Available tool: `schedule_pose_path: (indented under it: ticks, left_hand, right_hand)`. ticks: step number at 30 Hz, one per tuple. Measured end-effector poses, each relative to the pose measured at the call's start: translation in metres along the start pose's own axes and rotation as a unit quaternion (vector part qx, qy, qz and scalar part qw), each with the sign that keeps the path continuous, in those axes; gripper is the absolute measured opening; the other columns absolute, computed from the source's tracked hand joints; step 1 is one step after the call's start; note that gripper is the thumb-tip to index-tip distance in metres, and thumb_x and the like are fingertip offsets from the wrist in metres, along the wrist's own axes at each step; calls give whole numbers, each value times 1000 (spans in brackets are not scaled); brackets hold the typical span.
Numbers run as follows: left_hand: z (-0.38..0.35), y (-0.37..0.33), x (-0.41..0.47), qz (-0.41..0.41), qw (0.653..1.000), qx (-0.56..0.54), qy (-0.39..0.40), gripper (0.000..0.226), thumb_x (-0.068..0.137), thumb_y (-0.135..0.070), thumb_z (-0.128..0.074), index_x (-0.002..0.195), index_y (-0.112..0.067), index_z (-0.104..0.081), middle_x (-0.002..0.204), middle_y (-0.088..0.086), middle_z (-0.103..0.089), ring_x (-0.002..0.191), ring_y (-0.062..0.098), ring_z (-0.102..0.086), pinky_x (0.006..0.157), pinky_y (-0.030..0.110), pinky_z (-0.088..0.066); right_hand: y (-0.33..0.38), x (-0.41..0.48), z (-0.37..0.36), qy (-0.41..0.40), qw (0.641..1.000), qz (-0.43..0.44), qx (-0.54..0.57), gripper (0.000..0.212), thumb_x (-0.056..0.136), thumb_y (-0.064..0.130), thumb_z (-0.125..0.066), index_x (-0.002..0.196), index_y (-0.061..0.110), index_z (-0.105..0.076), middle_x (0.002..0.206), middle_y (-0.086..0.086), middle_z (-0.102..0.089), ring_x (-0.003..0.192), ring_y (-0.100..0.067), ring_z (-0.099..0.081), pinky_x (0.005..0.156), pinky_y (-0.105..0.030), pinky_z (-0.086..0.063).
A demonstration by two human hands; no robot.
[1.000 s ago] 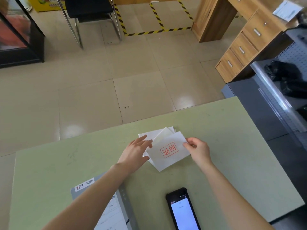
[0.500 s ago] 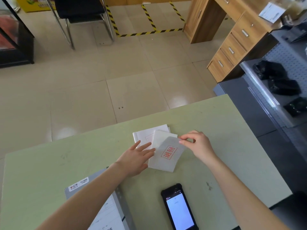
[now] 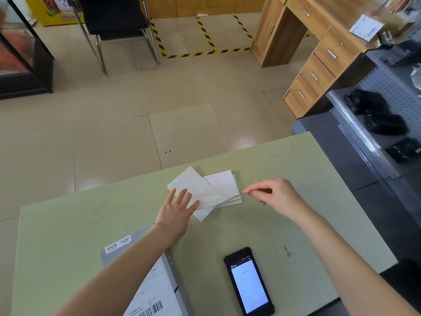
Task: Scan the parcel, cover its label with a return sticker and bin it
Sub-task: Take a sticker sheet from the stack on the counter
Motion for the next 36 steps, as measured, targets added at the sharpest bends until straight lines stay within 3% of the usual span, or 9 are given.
schedule_pose_path:
  ticks: [3,5,8,11,14,17,22,26,36]
  left_hand:
    - [-3,3,-1,16,999,-38,6,71,91,-14,-39,154,-24,-8,164,5,9,150,25,14,119,48,9]
    - [-3,3,0,18,998,-50,15,70,92,-17,-40,154,-25,-9,164,3,8,150,24,13,119,49,9]
    - [-1,1,1,26,998,-47,24,68,93,-20,-38,154,-27,-8,163,5,-2,150,27,9,119,52,10]
    - [0,-5,2,26,999,-28,31,69,94,-19,-38,154,-27,-5,160,10,-9,150,29,5,118,58,9]
    - [8,-11,9,22,997,-74,16,63,94,-19,-40,152,-24,-17,158,10,-13,150,26,-1,118,58,3]
    - [15,-13,22,14,991,-136,3,54,99,-26,-39,150,-24,-23,163,2,-3,150,22,3,119,58,-5]
    - [13,-19,44,10,988,-153,37,68,101,-36,-40,153,-34,4,163,-12,14,150,21,3,116,61,-16]
    - [6,-23,53,10,990,-131,52,71,100,-43,-40,151,-38,10,161,-15,17,149,25,1,112,63,-23]
    - [-7,-25,59,29,990,-121,59,71,100,-46,-39,151,-39,10,160,-17,20,149,24,3,114,62,-19]
  right_hand:
    - [-6,-8,-3,11,999,-16,-30,17,86,17,-65,89,28,-77,78,19,-71,68,7,-63,63,-6,-44]
    - [-17,-11,-2,8,999,-40,-32,17,87,19,-63,93,26,-77,85,23,-69,76,11,-61,68,-1,-43]
    - [-36,-12,2,-24,996,-84,8,14,85,24,-64,90,25,-77,90,19,-72,85,4,-64,78,-10,-46]
    - [-47,-10,11,-103,989,-87,57,7,77,20,-75,75,27,-76,78,18,-73,71,11,-64,68,-3,-45]
    - [-61,-5,13,-161,976,-107,100,15,73,11,-76,69,25,-73,72,11,-72,62,-5,-66,65,-21,-54]
    - [-81,3,11,-196,956,-152,155,21,70,7,-76,81,25,-69,77,-1,-72,67,-22,-66,60,-32,-58]
    - [-112,20,1,-171,949,-209,161,48,75,9,-70,120,22,-58,92,-12,-71,90,-30,-66,87,-47,-54]
    - [-129,26,-3,-184,935,-252,171,29,81,19,-68,109,11,-68,104,-13,-70,98,-32,-65,91,-50,-52]
    - [-169,19,-25,-181,907,-315,211,13,76,19,-70,63,15,-69,71,-8,-67,71,-26,-62,75,-47,-60]
Point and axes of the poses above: each hand's wrist, its own x-axis towards the middle knuckle, its own z-axis out of the back of the hand, y = z × x, the point moved 10 cm from there along x, towards the middle knuckle
